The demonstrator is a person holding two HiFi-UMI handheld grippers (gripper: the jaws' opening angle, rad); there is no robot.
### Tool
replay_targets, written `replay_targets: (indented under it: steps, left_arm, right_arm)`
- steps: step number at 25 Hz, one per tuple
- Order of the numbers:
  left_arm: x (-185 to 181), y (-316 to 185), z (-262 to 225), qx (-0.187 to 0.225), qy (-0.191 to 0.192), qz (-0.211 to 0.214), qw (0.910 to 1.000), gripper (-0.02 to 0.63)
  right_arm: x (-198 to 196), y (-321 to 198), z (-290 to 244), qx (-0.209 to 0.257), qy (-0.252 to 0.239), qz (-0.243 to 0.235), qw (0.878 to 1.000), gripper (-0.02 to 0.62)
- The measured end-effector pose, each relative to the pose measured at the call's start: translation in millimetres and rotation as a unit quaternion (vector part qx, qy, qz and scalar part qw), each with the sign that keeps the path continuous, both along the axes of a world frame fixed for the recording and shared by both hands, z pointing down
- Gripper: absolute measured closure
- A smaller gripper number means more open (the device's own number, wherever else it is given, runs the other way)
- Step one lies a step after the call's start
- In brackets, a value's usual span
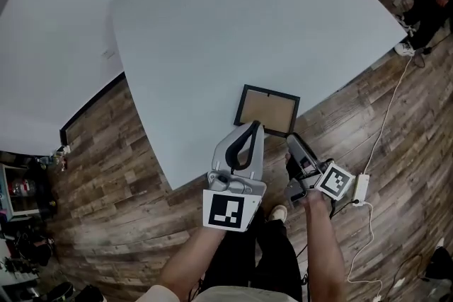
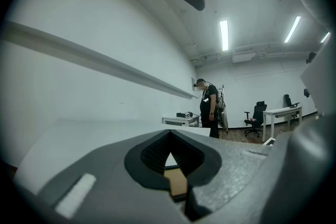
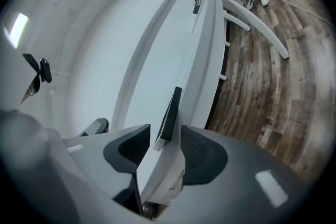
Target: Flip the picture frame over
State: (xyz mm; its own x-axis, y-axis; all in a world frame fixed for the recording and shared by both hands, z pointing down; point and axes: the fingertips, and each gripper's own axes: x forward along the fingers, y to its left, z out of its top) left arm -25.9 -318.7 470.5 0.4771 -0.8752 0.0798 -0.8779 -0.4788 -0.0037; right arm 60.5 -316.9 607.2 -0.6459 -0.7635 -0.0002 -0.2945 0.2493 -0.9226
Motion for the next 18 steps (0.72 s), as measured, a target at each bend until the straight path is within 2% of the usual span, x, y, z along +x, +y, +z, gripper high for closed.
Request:
replay_targets:
  steps: [5,12,18]
  left_arm:
    - [-2.8,-5.3,7.1,-0.006,0.0,-0.006,1.0,0.606]
    - [-3.4,-8.6,10.8,-0.01,0.004,-0.01,0.9999,0.606]
    - [-2.1,-9.7,13.4,-0.014,0.005,-0.01,0.9998,0.606]
  right_arm:
    - [-5.5,-4.3,3.9,-0.007,-0.04,-0.011,0.999,0.395]
    - [-1.0,-4.7,13.4,-0.024,-0.076,0.005,0.997,0.486]
    - [0.3,-4.9,14.7,-0.029,-0.096,0.011,0.995,0.496]
